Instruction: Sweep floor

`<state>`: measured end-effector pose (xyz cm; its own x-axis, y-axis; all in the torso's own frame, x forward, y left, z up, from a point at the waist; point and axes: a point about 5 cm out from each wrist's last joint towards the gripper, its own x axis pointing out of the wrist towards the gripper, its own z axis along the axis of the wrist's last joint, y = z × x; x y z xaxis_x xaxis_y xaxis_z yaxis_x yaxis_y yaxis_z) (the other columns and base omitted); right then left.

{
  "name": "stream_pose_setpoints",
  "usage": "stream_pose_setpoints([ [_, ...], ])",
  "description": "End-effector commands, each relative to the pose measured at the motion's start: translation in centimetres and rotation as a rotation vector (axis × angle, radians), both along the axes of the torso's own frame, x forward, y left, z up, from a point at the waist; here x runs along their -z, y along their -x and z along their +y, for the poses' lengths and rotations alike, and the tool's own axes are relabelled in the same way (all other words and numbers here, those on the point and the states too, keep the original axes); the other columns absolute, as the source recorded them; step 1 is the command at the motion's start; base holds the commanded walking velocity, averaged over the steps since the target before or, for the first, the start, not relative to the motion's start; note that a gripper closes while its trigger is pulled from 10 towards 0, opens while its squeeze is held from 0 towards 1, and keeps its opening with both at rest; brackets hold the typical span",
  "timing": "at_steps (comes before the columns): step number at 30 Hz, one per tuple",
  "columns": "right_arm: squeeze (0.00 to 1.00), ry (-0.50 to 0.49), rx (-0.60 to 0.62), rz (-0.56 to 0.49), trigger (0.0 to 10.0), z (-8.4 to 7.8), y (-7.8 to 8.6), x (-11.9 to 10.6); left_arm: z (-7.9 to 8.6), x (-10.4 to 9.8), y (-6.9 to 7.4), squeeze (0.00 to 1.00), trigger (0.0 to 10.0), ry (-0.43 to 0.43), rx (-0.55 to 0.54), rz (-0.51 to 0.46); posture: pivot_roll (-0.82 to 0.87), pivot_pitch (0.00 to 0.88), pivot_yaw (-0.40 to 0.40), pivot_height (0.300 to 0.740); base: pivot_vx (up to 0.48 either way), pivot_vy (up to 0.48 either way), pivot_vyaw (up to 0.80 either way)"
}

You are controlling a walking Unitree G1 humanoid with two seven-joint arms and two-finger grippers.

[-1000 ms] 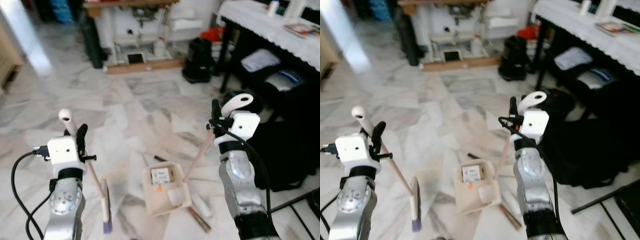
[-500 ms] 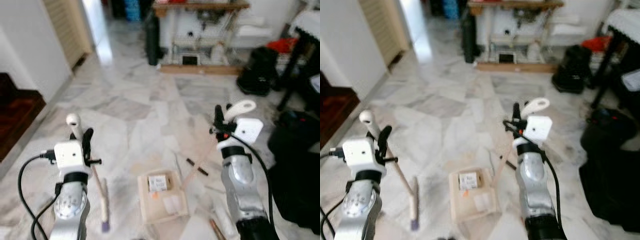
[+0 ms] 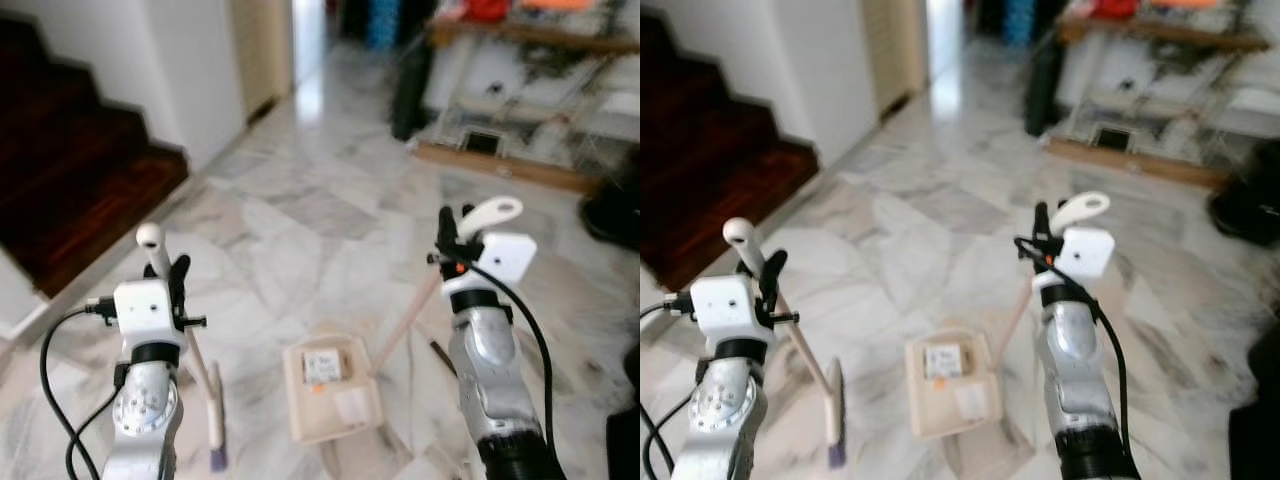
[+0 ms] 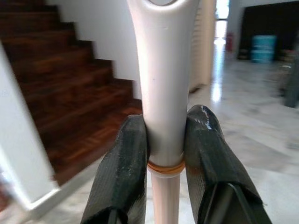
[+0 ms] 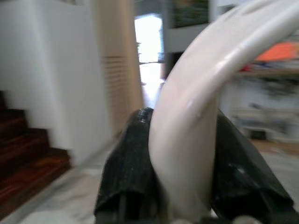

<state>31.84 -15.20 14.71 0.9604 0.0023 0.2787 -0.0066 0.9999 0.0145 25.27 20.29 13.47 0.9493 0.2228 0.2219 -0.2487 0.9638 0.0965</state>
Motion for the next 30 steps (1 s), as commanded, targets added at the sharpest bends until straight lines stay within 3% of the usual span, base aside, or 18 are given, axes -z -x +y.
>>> stream_pose_setpoints([
  [1,0.0,-0.02,0.011,-0.059,10.0,-0.38,-0.21,-1.52,-0.23,-0.93,-0.22,0.0,10.0,-0.019,0.006,-0.04,0.01,0.0,-0.013,0.74,0.0,0.0,0.8],
  [21,0.0,-0.024,-0.011,-0.041,10.0,-0.46,-0.69,-1.85,-0.41,-0.88,-0.33,0.0,10.0,-0.005,-0.026,-0.039,0.01,0.0,-0.037,0.74,0.0,0.0,0.8],
  [30,0.0,-0.065,-0.033,-0.033,10.0,0.13,-0.96,-1.87,-0.38,-0.84,-0.32,0.0,10.0,0.008,-0.034,-0.036,0.02,0.0,-0.04,0.74,0.0,0.309,0.0],
])
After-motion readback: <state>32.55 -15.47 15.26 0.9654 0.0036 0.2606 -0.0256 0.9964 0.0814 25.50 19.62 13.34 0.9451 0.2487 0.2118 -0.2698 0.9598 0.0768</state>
